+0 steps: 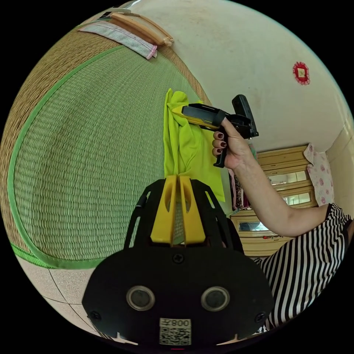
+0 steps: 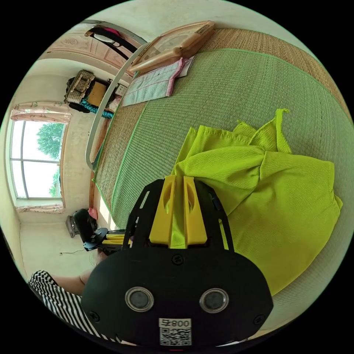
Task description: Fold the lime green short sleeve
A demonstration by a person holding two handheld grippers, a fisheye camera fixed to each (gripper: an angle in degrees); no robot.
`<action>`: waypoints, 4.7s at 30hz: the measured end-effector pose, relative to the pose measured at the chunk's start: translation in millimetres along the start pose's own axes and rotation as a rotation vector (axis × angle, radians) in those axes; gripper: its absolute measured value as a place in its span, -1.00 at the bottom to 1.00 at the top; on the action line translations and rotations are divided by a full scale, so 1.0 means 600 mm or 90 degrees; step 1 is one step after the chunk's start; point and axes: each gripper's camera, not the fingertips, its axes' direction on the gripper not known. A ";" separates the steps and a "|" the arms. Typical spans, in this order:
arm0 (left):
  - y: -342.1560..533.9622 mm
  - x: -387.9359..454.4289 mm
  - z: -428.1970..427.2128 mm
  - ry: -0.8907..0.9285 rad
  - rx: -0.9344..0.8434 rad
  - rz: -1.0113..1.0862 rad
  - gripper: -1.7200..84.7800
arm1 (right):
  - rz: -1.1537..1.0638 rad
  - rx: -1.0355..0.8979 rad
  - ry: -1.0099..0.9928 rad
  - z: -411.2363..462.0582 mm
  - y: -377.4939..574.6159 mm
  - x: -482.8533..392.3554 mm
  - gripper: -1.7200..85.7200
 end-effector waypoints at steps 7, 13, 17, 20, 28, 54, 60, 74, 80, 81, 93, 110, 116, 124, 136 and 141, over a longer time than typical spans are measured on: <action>-0.004 -0.006 0.005 0.003 0.007 0.000 -0.93 | -0.046 0.031 -0.004 -0.076 0.024 -0.027 -0.79; -0.001 0.000 0.015 -0.024 0.009 0.006 -0.94 | -0.040 0.001 -0.002 -0.064 0.040 -0.027 -0.84; 0.000 -0.006 0.032 -0.039 0.000 -0.007 -0.94 | -0.029 -0.032 0.002 -0.044 0.021 -0.025 -0.89; -0.001 0.004 0.034 -0.046 0.011 0.003 -0.94 | -0.043 -0.022 0.001 -0.077 0.026 -0.043 -0.90; 0.001 0.040 0.081 -0.058 -0.012 0.051 -0.94 | -0.052 0.007 -0.067 -0.202 0.182 -0.029 -0.90; -0.024 0.058 0.321 -0.230 -0.105 0.078 -0.96 | -0.021 0.064 0.210 -0.189 0.479 -0.245 -0.89; -0.024 0.037 0.361 -0.237 -0.104 0.067 -0.96 | -0.061 0.058 0.257 -0.191 0.507 -0.329 -0.93; 0.000 0.000 0.464 -0.206 -0.100 0.034 -0.96 | -0.279 -0.014 0.489 -0.076 0.548 -0.557 -0.93; 0.038 0.034 0.503 -0.275 -0.074 0.072 -0.96 | -0.348 -0.009 0.554 -0.050 0.573 -0.613 -0.93; 0.043 0.042 0.507 -0.279 -0.070 0.082 -0.96 | -0.349 -0.008 0.555 -0.049 0.575 -0.616 -0.93; 0.108 0.171 0.808 -0.201 -0.249 0.281 -0.96 | -0.336 0.006 0.531 -0.067 0.593 -0.634 -0.92; 0.226 0.156 0.901 -0.176 -0.284 0.296 -0.83 | -0.190 0.029 0.278 -0.198 0.605 -0.436 -0.95; 0.277 0.189 0.926 -0.233 -0.306 0.385 -0.77 | -0.130 0.040 0.176 -0.245 0.601 -0.326 -0.95; 0.326 0.209 0.944 -0.376 -0.311 0.495 -0.87 | 0.040 0.065 -0.089 -0.307 0.613 -0.118 -0.87; 0.318 0.182 0.834 -0.325 -0.275 0.452 -0.93 | 0.198 0.100 -0.388 -0.316 0.605 0.095 -0.70; 0.302 0.166 0.778 -0.317 -0.272 0.450 -0.93 | 0.219 0.093 -0.429 -0.304 0.592 0.129 -0.77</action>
